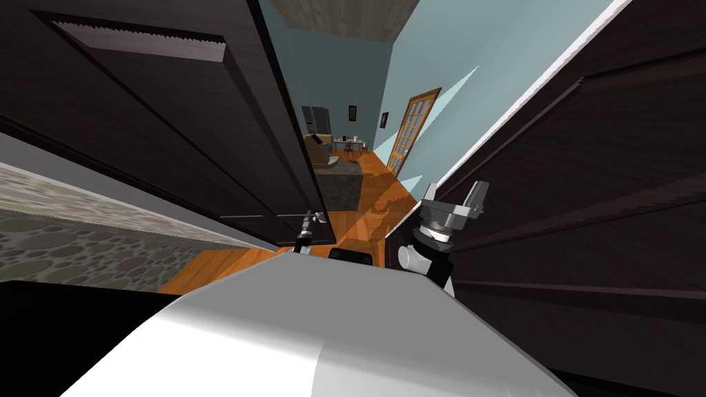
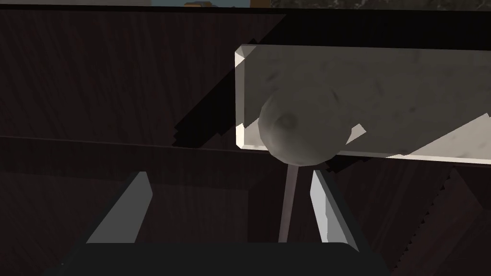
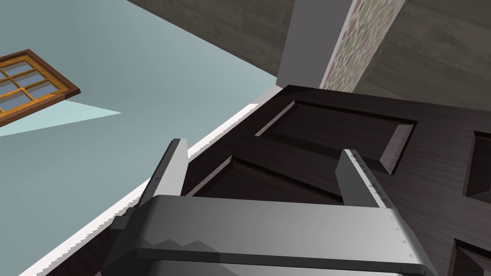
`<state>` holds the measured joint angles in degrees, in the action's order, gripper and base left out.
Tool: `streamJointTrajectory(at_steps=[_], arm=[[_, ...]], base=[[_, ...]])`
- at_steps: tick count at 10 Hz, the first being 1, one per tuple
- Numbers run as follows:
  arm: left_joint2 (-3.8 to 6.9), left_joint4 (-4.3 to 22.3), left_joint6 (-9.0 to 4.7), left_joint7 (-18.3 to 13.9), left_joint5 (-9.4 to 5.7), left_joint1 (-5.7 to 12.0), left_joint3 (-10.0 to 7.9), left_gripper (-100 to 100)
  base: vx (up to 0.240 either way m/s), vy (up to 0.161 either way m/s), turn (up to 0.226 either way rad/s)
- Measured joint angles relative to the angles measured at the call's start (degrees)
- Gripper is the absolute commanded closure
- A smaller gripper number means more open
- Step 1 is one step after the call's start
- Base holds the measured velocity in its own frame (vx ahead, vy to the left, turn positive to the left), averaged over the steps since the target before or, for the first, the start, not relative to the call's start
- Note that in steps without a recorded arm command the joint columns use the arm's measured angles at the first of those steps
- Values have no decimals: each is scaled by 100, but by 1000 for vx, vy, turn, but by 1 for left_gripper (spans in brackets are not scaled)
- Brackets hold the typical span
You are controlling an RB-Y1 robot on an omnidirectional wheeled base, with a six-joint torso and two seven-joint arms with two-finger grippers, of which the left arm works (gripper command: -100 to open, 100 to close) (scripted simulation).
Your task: Pull the door open
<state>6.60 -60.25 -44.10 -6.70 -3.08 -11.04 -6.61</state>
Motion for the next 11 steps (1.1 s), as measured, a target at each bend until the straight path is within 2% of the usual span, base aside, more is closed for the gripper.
streamJointTrajectory(at_steps=[1, 3, 5, 6, 11], arm=[[8, 209, -137, 13, -3, 94, -12, -100], [14, 249, -198, 2, -5, 103, -16, -100], [33, 394, -242, 7, -13, 200, -31, -100], [-9, 380, -301, 6, -19, 134, -33, -100], [-162, 652, -872, 8, -44, -52, -49, -100]], base=[[-1, -5, -14], [-4, 3, 8], [-11, -4, -19], [-10, 9, -11], [3, 6, -32]])
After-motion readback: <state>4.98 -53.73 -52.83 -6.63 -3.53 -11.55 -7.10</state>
